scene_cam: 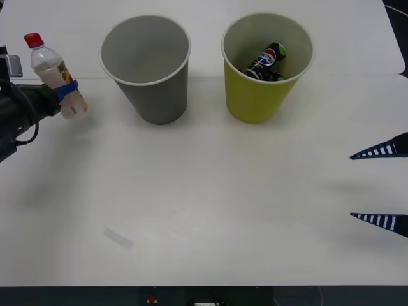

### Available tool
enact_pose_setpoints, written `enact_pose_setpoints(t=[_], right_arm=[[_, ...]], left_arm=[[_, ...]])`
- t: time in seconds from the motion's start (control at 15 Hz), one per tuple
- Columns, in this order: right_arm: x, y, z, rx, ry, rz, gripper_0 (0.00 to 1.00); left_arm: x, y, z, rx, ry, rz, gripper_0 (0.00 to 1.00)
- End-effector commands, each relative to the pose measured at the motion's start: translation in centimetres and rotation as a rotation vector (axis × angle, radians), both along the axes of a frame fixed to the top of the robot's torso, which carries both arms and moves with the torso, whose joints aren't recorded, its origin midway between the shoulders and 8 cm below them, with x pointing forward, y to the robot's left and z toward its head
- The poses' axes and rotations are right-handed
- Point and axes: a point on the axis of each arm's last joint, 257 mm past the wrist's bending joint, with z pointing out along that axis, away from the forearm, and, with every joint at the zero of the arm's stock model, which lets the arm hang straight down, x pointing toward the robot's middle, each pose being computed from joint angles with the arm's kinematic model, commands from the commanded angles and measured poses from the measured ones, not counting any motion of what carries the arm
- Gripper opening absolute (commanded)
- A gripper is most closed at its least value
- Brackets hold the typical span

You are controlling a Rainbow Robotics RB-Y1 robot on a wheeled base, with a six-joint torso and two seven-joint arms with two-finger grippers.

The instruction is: Put the can into the green bin and the plastic bottle into the gray bin

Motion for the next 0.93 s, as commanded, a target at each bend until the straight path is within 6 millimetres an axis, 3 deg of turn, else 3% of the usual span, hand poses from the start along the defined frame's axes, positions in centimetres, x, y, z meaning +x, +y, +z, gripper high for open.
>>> enact_pose_setpoints(t=[0.07, 0.33, 0.93], right_arm=[[0.0, 0.0, 0.0, 0.000, 0.000, 0.000, 1.00], [0.0, 0.0, 0.0, 0.000, 0.000, 0.000, 1.00], [0.0, 0.0, 0.0, 0.000, 0.000, 0.000, 1.00]], left_arm=[[-2.5, 0.5, 1.4, 0.026, 0.044, -0.044, 0.00], [-6.5, 0.6, 4.0, 0.083, 0.141, -0.067, 0.00], [-12.5, -3.1, 10.9, 0.175, 0.266, -0.160, 0.00]])
